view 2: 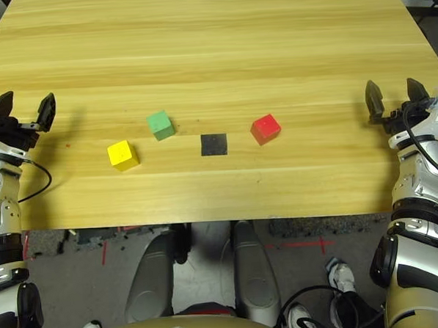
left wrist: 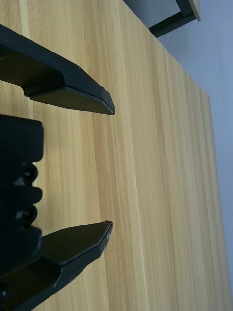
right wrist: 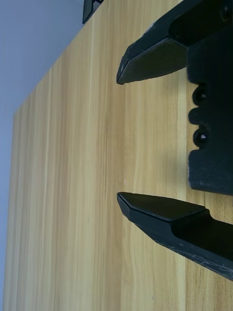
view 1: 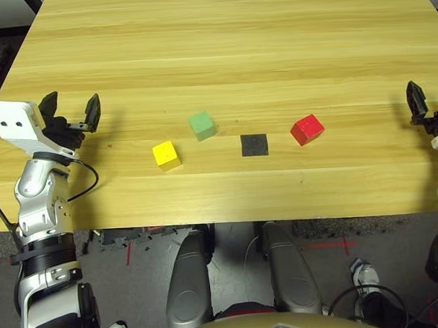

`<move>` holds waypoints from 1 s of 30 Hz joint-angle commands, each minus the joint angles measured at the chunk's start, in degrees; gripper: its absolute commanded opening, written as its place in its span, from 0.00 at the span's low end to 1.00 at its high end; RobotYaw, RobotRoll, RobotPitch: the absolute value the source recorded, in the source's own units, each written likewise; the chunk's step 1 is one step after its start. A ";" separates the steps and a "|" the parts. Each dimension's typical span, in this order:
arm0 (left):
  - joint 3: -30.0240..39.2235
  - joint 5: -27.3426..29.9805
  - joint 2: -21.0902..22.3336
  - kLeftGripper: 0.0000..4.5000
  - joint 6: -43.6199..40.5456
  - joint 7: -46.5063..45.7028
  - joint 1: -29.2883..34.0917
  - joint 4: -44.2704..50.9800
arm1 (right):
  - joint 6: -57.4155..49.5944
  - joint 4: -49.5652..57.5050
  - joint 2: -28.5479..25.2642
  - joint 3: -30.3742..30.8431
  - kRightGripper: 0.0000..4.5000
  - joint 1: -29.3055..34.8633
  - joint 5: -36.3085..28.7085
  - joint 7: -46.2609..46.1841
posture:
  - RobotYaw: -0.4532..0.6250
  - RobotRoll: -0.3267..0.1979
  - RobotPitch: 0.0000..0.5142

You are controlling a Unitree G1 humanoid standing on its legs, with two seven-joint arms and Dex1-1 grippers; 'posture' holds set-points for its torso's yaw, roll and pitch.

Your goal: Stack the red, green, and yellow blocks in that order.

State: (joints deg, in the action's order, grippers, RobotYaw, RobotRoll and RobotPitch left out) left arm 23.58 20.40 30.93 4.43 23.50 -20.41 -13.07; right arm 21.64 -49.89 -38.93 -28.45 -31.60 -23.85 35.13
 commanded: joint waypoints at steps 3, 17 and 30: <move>-1.92 5.55 6.75 0.99 -9.32 10.91 -5.14 1.43 | -10.68 3.26 -4.70 4.61 1.00 -2.88 -1.03 13.95 | 0.47 0.58 0.64; -17.76 9.19 21.07 0.99 -27.50 42.60 -15.56 11.89 | -6.51 -6.67 -13.73 34.29 1.00 -28.36 9.65 57.37 | 0.52 0.54 0.56; -18.29 8.96 20.81 0.99 -33.51 41.75 -12.04 20.36 | -1.68 -0.88 -16.74 64.35 1.00 -38.38 -3.50 57.37 | 0.58 0.51 0.52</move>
State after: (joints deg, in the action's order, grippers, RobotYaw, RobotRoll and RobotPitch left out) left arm 5.70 29.42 51.11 -27.98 65.29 -33.58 5.63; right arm 19.10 -52.22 -54.46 33.35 -69.46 -25.37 91.91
